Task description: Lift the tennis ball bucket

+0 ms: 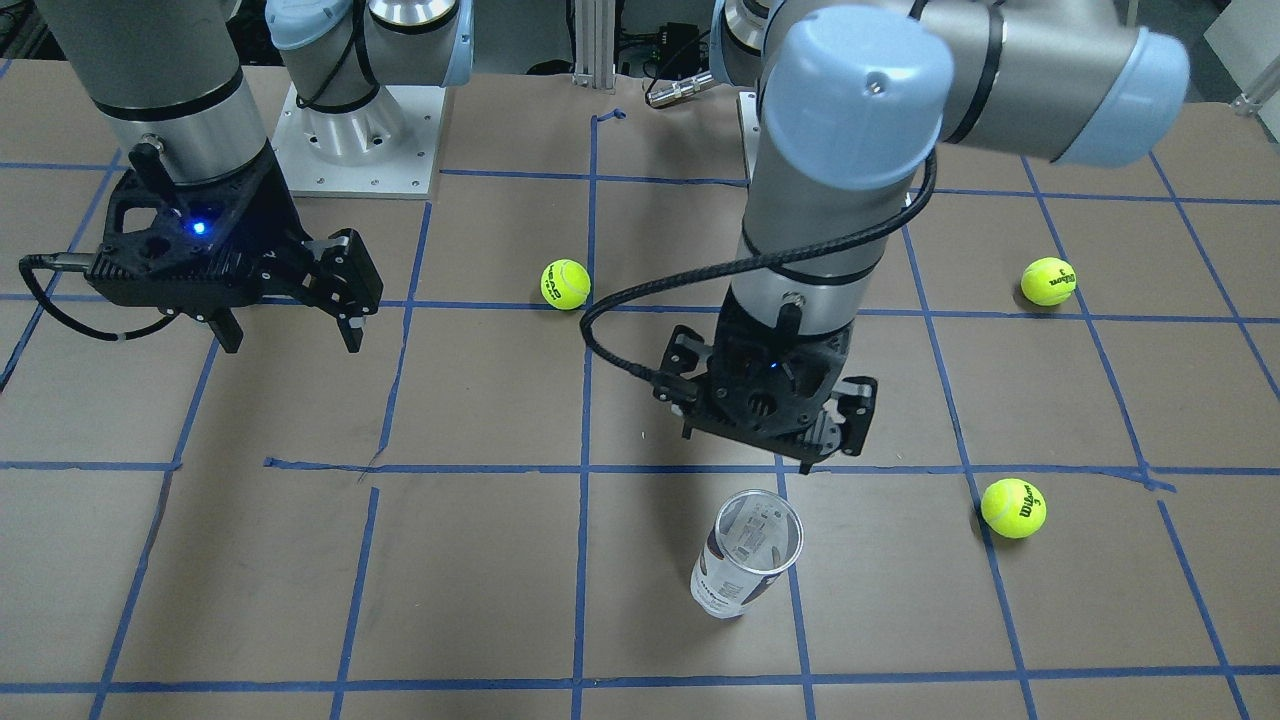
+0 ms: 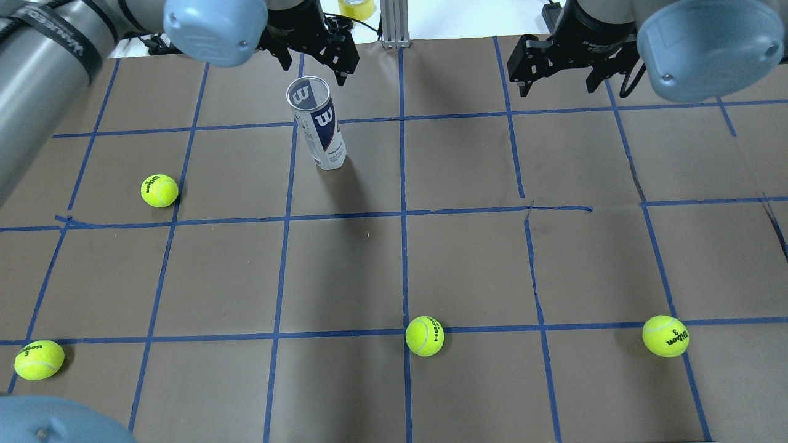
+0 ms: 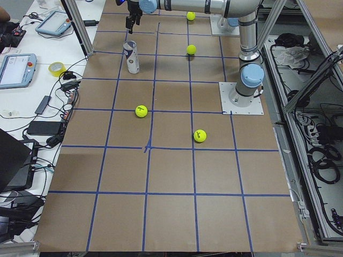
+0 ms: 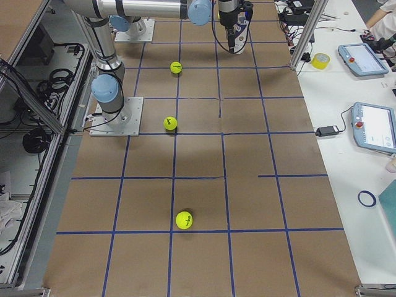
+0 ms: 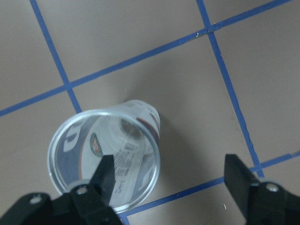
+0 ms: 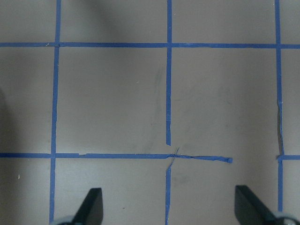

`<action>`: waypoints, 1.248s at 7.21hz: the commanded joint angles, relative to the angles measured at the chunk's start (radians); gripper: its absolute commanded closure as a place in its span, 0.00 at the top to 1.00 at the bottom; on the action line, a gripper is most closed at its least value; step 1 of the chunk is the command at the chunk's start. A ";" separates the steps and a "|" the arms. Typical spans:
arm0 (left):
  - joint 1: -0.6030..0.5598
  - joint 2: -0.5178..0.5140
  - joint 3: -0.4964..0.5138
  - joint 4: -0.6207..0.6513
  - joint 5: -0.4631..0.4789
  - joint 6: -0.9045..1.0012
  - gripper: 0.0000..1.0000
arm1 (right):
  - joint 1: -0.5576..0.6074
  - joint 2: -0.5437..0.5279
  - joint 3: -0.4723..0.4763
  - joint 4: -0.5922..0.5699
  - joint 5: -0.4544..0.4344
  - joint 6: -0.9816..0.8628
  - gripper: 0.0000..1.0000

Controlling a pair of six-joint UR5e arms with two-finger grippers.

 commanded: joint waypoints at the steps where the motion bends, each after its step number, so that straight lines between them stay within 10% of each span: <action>1: 0.143 0.099 0.001 -0.127 0.018 -0.025 1.00 | -0.001 0.000 0.000 0.000 0.000 0.000 1.00; 9: 0.259 0.345 -0.324 -0.098 -0.054 -0.022 1.00 | 0.002 0.000 0.022 -0.002 0.015 -0.011 1.00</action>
